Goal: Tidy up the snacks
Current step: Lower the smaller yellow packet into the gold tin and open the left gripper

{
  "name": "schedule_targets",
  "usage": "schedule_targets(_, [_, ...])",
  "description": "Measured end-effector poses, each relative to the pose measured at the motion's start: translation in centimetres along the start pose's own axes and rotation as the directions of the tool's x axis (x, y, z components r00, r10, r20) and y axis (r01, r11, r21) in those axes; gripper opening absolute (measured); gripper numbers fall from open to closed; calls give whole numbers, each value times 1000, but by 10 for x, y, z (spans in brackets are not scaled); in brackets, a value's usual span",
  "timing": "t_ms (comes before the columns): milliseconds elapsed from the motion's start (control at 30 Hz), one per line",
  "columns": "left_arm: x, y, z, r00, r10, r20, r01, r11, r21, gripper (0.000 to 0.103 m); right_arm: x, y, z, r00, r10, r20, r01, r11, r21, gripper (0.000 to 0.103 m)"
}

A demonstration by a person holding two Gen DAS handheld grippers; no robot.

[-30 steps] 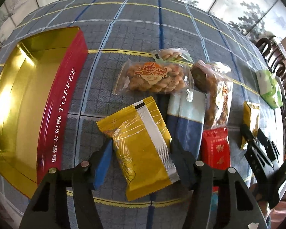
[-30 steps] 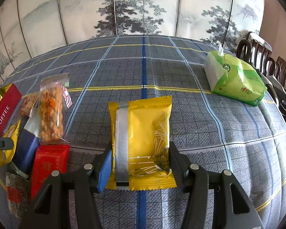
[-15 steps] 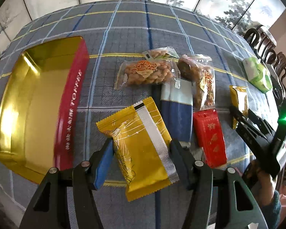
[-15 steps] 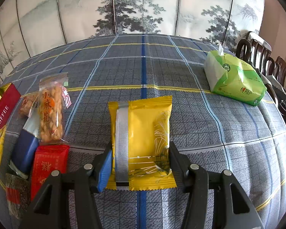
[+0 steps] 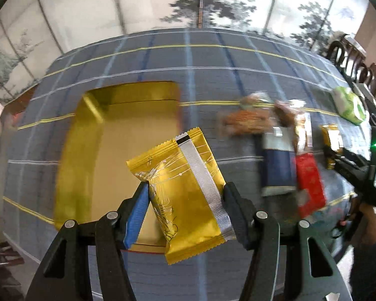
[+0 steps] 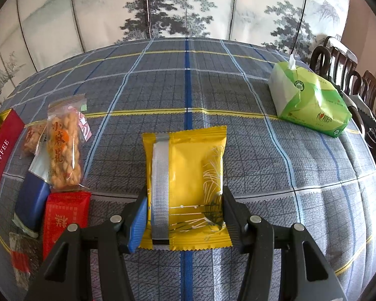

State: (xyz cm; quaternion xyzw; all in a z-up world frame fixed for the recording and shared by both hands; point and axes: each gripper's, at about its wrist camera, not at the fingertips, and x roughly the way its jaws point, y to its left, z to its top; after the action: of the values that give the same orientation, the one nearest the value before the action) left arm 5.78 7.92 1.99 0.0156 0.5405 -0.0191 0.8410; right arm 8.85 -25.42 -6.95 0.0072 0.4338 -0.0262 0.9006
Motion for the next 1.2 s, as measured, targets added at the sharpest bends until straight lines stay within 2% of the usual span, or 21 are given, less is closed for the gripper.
schedule_targets(233, [22,58,-5,994,102,-44,-103,994,-38,56,1,1,5,999,-10,-34,11,1000,10,55])
schedule_targets(400, [41,84,-14,989,120,-90,-124,992,-40,56,2,4,8,998,-23,-51,24,999,24,55])
schedule_targets(767, [62,93,-20,982,151,-110,-147,988,48,57,3,10,13,995,-61,-78,65,997,48,53])
schedule_targets(1033, [66,96,-26,986,134,-103,-129,990,53,59,-6,19,11,994,-89,-63,91,995,42,52])
schedule_targets(1200, [64,98,-28,989,119,-89,-116,993,38,65,-20,24,12,996,-84,-40,86,994,61,52])
